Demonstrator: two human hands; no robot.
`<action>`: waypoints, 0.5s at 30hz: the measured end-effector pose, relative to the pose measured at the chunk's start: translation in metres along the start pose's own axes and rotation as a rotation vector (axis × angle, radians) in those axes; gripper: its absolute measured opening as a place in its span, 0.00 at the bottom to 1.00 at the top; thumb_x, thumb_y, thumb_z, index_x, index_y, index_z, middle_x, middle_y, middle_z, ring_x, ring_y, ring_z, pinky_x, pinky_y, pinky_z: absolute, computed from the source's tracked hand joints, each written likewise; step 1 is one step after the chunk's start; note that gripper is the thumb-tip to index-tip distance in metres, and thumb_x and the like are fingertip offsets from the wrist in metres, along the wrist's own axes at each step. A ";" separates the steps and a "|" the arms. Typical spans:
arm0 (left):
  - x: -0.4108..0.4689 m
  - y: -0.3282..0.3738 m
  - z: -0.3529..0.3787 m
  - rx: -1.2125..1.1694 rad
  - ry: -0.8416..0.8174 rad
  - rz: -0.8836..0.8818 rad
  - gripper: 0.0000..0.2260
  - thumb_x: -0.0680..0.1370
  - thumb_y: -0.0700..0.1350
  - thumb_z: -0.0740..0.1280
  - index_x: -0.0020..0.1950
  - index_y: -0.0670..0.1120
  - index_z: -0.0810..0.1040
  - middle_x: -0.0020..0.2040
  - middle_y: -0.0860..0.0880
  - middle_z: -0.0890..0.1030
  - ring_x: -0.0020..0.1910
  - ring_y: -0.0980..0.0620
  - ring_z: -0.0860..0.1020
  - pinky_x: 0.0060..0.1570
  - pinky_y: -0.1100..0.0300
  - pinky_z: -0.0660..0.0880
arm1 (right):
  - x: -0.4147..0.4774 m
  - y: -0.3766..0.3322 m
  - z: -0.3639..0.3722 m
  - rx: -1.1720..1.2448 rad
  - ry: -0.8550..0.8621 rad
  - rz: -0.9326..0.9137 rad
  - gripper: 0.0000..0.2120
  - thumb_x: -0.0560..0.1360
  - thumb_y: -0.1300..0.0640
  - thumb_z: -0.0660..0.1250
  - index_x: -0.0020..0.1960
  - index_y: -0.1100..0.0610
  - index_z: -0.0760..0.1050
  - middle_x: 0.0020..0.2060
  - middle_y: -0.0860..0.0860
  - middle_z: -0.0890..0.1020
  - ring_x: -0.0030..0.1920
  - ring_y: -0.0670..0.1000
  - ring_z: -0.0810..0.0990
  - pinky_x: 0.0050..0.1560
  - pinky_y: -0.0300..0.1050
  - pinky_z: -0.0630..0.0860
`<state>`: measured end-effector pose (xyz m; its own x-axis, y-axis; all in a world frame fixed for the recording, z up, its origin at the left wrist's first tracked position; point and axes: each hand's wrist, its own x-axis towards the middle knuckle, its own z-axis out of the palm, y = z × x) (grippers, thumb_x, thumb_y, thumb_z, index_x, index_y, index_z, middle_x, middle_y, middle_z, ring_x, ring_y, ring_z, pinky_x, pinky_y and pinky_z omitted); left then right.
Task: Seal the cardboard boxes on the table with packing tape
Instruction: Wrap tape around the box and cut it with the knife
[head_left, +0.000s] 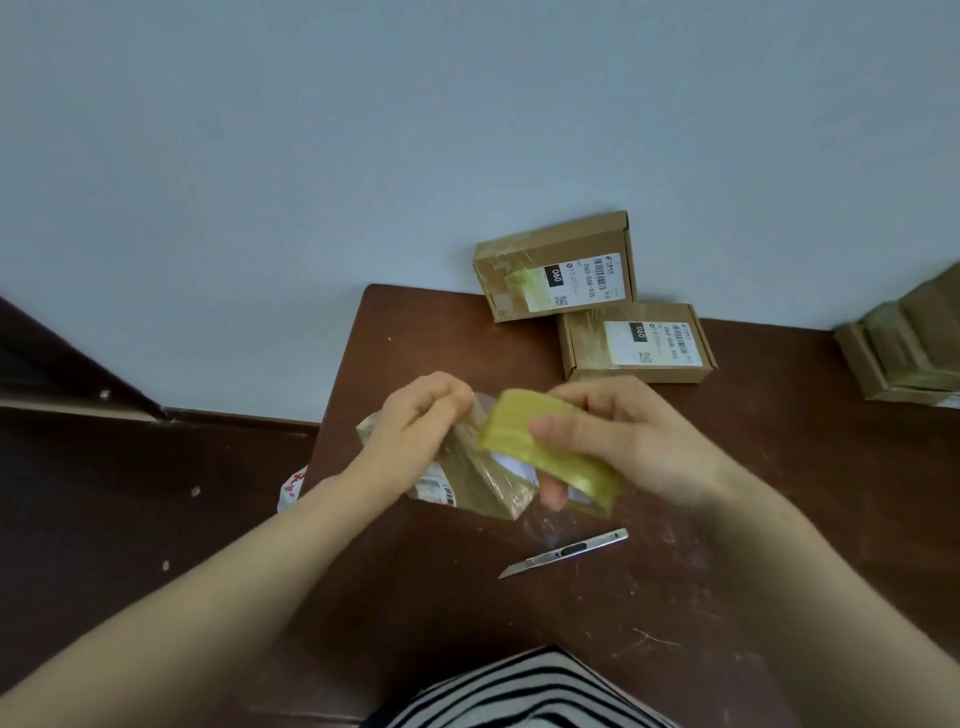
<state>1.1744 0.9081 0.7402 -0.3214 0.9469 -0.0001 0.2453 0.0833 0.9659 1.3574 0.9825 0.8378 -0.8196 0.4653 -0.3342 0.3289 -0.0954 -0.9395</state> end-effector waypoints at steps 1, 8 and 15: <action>0.003 0.000 -0.004 -0.090 -0.024 -0.034 0.10 0.73 0.53 0.61 0.35 0.51 0.75 0.34 0.57 0.74 0.36 0.59 0.72 0.40 0.66 0.68 | 0.006 -0.008 0.000 -0.001 -0.019 -0.008 0.13 0.74 0.51 0.67 0.44 0.62 0.79 0.29 0.57 0.82 0.28 0.49 0.79 0.29 0.36 0.73; 0.028 -0.010 -0.016 -0.306 0.039 -0.135 0.15 0.73 0.49 0.64 0.37 0.37 0.72 0.32 0.46 0.70 0.33 0.52 0.69 0.38 0.59 0.67 | 0.021 -0.024 0.015 0.054 0.041 0.115 0.21 0.78 0.46 0.63 0.32 0.57 0.77 0.27 0.58 0.80 0.22 0.52 0.76 0.28 0.41 0.75; 0.041 -0.017 -0.002 -0.320 -0.028 -0.114 0.13 0.71 0.49 0.66 0.30 0.45 0.70 0.27 0.52 0.69 0.28 0.56 0.69 0.34 0.63 0.68 | -0.008 -0.004 0.016 0.083 0.124 0.255 0.22 0.78 0.45 0.63 0.31 0.57 0.77 0.25 0.57 0.80 0.22 0.51 0.77 0.26 0.40 0.74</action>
<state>1.1549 0.9447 0.7249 -0.3038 0.9458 -0.1151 -0.0914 0.0913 0.9916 1.3557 0.9654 0.8434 -0.6503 0.5205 -0.5534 0.4732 -0.2923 -0.8310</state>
